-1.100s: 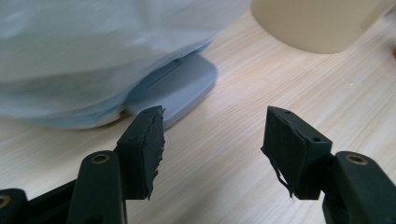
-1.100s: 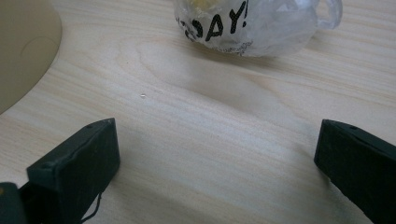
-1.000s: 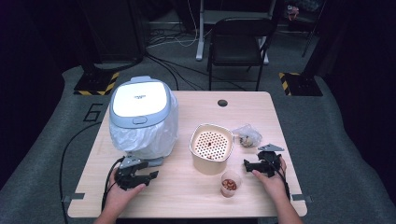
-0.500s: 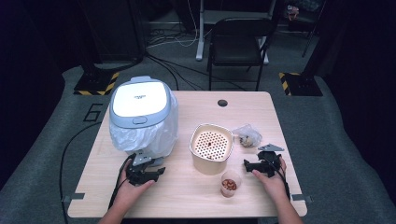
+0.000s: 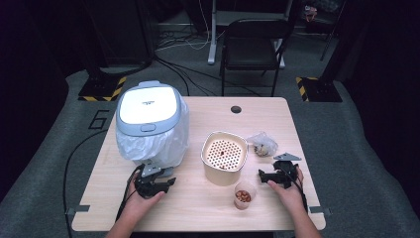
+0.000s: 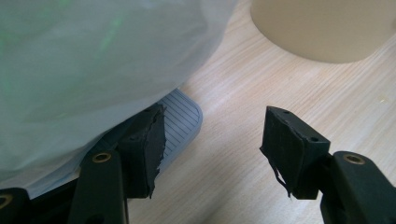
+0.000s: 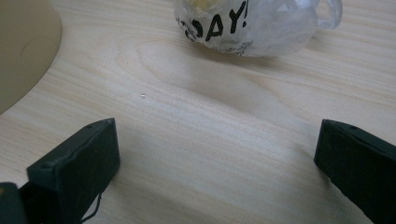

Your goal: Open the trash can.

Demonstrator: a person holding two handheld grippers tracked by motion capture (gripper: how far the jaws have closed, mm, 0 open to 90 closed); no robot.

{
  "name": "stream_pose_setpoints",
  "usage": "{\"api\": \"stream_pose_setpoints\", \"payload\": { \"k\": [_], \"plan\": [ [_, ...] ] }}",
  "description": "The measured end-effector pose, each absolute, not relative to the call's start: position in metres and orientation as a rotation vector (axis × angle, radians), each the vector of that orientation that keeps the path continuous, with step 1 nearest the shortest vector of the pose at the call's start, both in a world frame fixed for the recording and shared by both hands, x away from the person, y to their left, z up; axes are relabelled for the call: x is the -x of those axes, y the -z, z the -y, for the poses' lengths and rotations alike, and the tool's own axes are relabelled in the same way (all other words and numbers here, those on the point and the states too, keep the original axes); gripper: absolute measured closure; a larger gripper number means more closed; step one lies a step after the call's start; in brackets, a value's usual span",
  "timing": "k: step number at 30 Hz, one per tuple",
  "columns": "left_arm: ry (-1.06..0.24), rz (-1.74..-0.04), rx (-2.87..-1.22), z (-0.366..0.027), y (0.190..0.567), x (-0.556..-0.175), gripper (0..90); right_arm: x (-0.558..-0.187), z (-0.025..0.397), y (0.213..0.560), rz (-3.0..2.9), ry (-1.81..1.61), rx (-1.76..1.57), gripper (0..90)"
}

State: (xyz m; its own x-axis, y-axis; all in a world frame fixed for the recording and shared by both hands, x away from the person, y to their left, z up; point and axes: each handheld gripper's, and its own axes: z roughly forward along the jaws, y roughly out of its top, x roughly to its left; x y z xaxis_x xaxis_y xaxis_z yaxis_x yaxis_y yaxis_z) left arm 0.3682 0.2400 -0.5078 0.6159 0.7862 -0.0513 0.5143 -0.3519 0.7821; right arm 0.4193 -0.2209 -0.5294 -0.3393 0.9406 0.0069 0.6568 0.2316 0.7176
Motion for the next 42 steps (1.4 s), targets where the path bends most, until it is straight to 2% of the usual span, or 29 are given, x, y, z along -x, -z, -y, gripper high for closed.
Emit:
{"api": "stream_pose_setpoints", "payload": {
  "k": [5,8,16,31,42],
  "plan": [
    [-0.428,-1.02,-2.033,-0.241,0.509,-0.369,39.5,-0.419,0.221,0.529,-2.081,-0.886,-1.466,0.0],
    [-0.476,-1.006,-2.061,-0.237,0.511,-0.368,39.5,-0.419,0.221,0.529,-2.081,-0.886,-1.465,0.0],
    [-0.425,-1.036,-2.067,-0.236,0.516,-0.371,39.4,-0.419,0.221,0.529,-2.081,-0.886,-1.466,0.0],
    [-0.458,-1.024,-2.063,-0.236,0.519,-0.37,39.4,-0.419,0.221,0.529,-2.081,-0.887,-1.466,0.0],
    [-0.431,-1.036,-2.047,-0.237,0.519,-0.37,39.2,-0.419,0.221,0.529,-2.083,-0.888,-1.464,0.0]
  ]
}}
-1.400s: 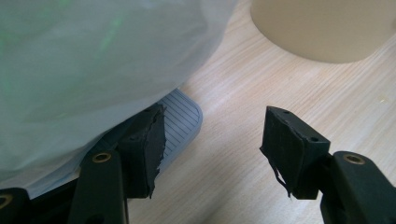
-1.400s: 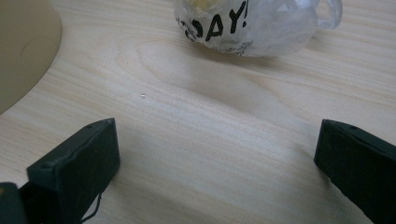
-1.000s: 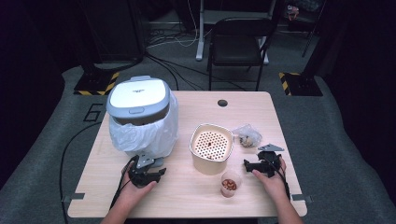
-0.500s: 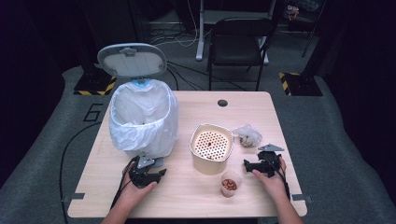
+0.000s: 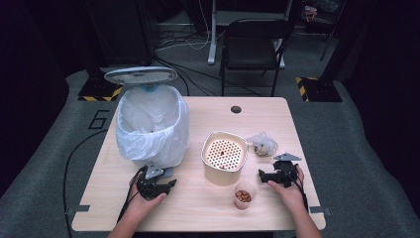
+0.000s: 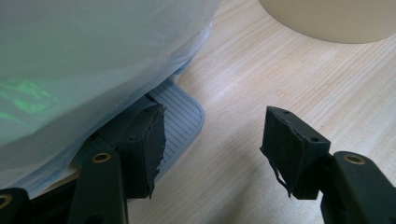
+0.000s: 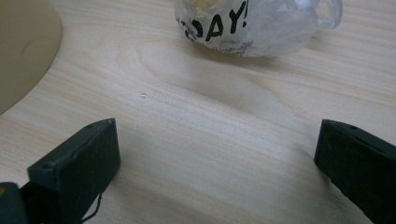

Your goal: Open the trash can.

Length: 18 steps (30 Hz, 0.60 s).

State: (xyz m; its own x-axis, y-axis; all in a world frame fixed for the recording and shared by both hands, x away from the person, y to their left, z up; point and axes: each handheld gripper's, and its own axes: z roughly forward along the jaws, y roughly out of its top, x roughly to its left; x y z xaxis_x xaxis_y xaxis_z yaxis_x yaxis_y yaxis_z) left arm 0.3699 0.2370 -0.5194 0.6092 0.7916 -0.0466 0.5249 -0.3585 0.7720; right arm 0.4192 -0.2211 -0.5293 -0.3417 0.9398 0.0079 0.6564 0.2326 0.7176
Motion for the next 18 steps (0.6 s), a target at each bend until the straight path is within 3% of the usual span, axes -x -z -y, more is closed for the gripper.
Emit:
{"api": "stream_pose_setpoints", "payload": {
  "k": [4,10,18],
  "plan": [
    [-0.419,-1.033,-2.05,-0.238,0.519,-0.371,39.2,-0.418,0.223,0.529,-2.09,-0.888,-1.452,1.7],
    [-0.421,-1.037,-2.044,-0.238,0.519,-0.371,39.1,-0.416,0.228,0.524,-2.06,-0.869,-1.497,13.6],
    [-0.417,-1.036,-2.056,-0.238,0.518,-0.371,39.0,-0.414,0.238,0.511,-2.066,-0.882,-1.535,15.1]
  ]
}}
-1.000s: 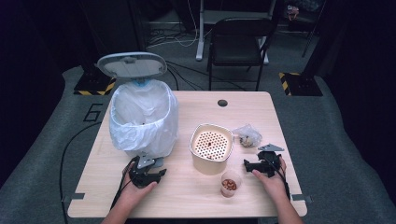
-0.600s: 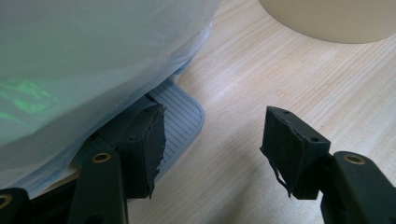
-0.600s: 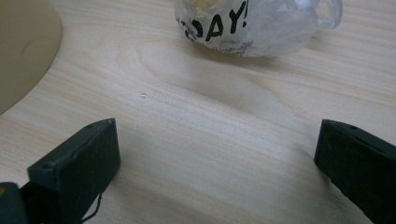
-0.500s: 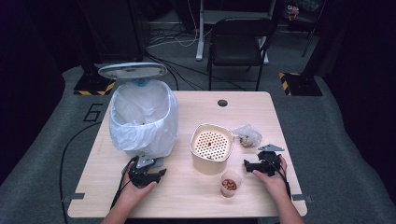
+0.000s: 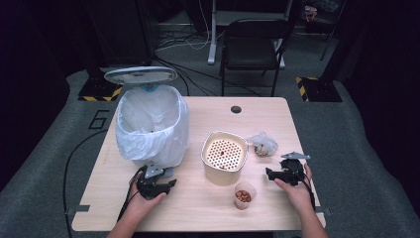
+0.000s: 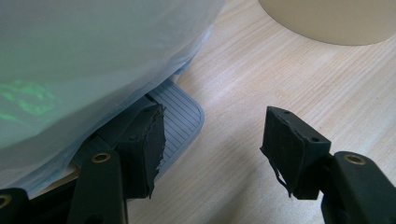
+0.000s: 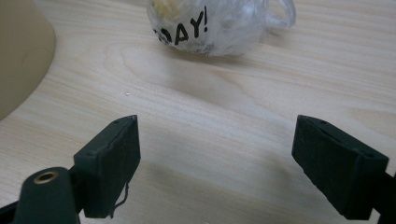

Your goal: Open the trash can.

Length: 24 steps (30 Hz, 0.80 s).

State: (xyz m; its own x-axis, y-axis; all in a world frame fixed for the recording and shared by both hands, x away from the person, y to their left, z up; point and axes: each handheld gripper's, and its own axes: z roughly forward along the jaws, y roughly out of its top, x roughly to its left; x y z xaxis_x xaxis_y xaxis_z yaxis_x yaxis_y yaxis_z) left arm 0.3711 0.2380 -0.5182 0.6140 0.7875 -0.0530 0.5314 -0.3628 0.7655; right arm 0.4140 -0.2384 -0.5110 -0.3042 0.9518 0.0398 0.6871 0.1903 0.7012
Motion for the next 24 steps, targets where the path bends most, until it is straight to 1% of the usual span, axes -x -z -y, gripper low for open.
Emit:
{"api": "stream_pose_setpoints", "payload": {
  "k": [7,13,24],
  "plan": [
    [-0.425,-1.037,-2.05,-0.237,0.519,-0.371,39.1,-0.419,0.239,0.493,-2.087,-0.896,-1.504,15.3],
    [-0.422,-1.041,-2.054,-0.237,0.518,-0.371,39.1,-0.434,0.235,0.472,-2.111,-0.904,-1.453,15.2],
    [-0.42,-1.04,-2.056,-0.237,0.518,-0.371,39.1,-0.458,0.226,0.457,-2.117,-0.957,-1.446,13.7]
  ]
}}
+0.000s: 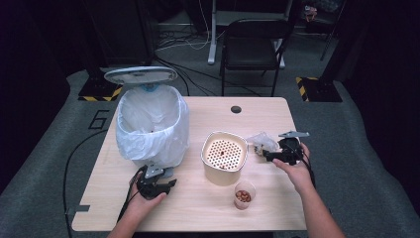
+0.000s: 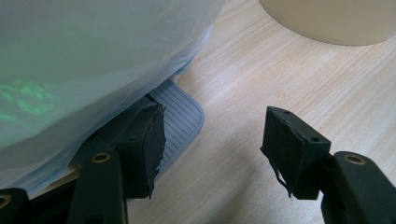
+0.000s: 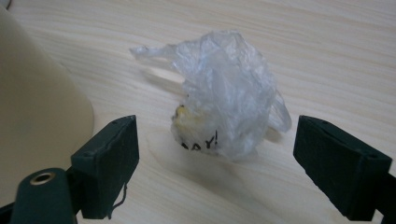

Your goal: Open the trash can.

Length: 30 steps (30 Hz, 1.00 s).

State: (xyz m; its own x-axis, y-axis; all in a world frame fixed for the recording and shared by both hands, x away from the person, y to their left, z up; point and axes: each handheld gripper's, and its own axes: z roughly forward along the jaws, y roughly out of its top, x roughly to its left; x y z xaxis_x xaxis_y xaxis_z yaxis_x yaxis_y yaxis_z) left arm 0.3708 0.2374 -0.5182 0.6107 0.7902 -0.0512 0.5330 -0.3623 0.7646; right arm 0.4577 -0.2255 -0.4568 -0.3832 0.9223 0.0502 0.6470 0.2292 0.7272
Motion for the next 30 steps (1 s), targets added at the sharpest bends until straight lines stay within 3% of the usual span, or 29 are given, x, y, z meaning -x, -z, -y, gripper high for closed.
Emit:
{"api": "stream_pose_setpoints", "payload": {
  "k": [15,30],
  "plan": [
    [-0.418,-1.04,-2.058,-0.238,0.518,-0.371,39.0,-0.48,0.201,0.452,-2.152,-0.954,-1.397,14.4],
    [-0.42,-1.038,-2.058,-0.237,0.518,-0.371,39.1,-0.499,0.2,0.487,-2.149,-0.848,-1.476,16.7]
  ]
}}
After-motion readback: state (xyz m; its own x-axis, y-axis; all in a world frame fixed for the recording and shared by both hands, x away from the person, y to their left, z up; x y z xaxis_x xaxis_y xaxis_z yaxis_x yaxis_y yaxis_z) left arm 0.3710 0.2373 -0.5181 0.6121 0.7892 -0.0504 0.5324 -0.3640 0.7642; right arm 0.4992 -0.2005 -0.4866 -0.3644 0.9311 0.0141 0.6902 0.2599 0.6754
